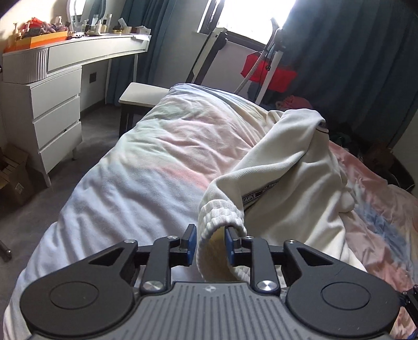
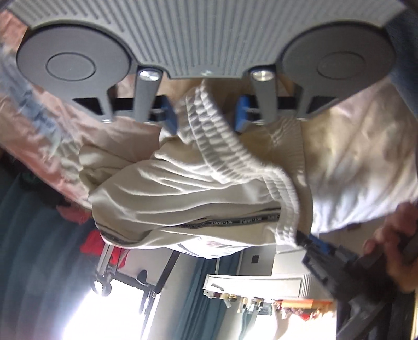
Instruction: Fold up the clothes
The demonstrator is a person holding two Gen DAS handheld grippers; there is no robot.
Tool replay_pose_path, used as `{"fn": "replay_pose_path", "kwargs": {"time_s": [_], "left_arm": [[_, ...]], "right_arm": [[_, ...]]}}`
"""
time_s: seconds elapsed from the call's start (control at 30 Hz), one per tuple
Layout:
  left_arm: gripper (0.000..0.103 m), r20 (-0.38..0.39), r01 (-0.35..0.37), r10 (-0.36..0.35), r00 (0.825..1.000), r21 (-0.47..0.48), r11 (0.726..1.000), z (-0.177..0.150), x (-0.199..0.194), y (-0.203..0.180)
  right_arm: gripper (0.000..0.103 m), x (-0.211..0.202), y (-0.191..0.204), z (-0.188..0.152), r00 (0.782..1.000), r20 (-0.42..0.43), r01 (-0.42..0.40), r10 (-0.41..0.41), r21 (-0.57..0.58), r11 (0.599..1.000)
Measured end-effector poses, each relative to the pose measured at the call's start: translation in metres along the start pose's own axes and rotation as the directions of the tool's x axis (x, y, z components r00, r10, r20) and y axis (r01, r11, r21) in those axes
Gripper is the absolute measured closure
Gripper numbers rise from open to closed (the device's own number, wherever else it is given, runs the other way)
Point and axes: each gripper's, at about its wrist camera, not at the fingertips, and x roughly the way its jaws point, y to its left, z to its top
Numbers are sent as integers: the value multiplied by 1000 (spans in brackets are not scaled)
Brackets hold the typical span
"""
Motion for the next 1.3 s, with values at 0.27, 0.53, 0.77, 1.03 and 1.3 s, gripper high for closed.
{"fn": "replay_pose_path", "kwargs": {"time_s": [0.27,0.53,0.77,1.03,1.3], "left_arm": [[37,25,200,-199,980,-151,968,-4,-23,18],[47,-151,195,-261,953,-353,915,-8,58,19],[95,-94,189,-238,967,-364,912,-4,64,19],[97,150,339,-305,940,-479,809,-9,-9,66],[95,-131,-82,39,991,-340,937,-5,32,74]], "right_arm": [[26,-14,-38,6,988,74,-153,136,322,934],[26,6,-93,-13,998,13,-60,67,635,771],[25,35,-120,-51,981,-64,-48,184,837,545],[25,27,-109,-37,986,-24,-84,163,778,622],[24,51,-103,-48,937,13,-199,348,840,504]]}}
